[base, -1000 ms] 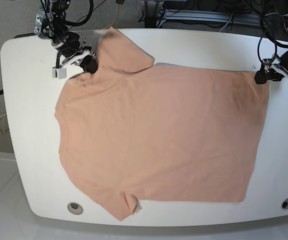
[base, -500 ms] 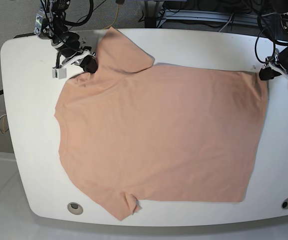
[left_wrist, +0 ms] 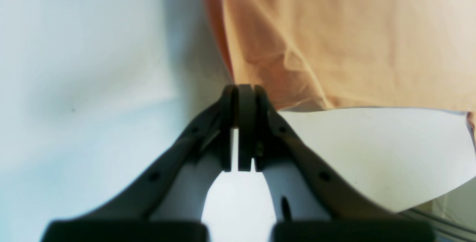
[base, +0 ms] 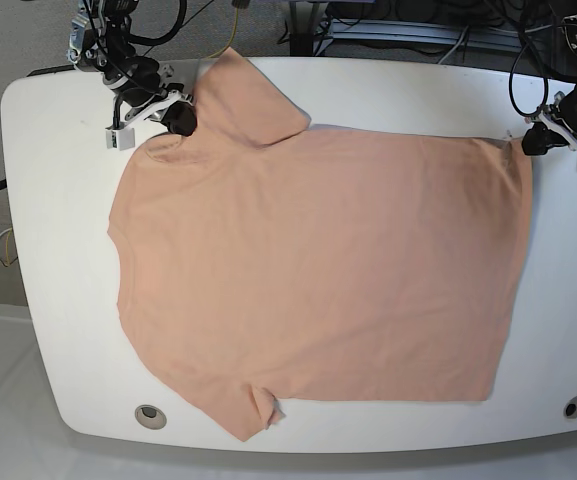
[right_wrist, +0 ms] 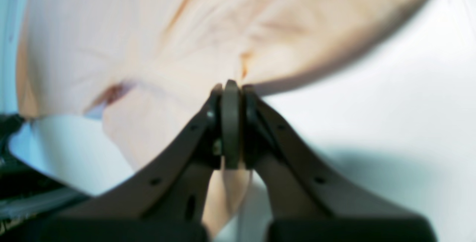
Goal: Fold the T-shirt properly
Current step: 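Pull both grippers back, dragging the shirt's shoulder edge toward the robot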
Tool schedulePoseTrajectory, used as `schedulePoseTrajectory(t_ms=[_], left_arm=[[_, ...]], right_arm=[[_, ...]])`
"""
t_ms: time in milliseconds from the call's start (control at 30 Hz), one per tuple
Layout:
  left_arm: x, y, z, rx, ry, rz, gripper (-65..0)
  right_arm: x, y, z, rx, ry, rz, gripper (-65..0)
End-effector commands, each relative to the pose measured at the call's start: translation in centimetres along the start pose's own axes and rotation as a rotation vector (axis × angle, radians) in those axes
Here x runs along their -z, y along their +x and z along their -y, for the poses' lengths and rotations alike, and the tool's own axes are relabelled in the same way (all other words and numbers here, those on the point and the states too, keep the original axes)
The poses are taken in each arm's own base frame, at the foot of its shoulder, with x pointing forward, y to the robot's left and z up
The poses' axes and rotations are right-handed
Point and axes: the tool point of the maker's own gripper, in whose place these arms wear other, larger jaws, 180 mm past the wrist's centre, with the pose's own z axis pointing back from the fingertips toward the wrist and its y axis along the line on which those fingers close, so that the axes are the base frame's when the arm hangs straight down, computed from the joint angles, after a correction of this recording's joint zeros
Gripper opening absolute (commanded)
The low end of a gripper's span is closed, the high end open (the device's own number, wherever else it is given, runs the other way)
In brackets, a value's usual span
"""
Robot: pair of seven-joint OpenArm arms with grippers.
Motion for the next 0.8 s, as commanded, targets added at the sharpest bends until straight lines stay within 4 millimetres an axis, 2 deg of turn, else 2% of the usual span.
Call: schedulePoseTrajectory(t_ms=[0, 200, 467, 767], left_arm=[[-0.8, 2.1, 0.0, 0.034, 0.0, 0.052, -65.0], [-0.7, 1.6, -0.2, 0.033, 0.005, 0.029, -65.0], [-1.3, 2.3, 0.1, 0.062, 0.017, 0.042, -65.0], [-2.2, 2.7, 1.0, 0.112, 0.019, 0.05, -65.0]], right_arm=[[-0.5, 1.0, -0.8, -0.023, 0.024, 0.029, -65.0], [-1.1, 1.1, -1.1, -0.034, 0.028, 0.038, -65.0], [-2.0, 0.6, -1.2, -0.041, 0.02, 0.041, -65.0], [-4.4, 0.4, -1.0, -0.065, -0.013, 0.056, -65.0]])
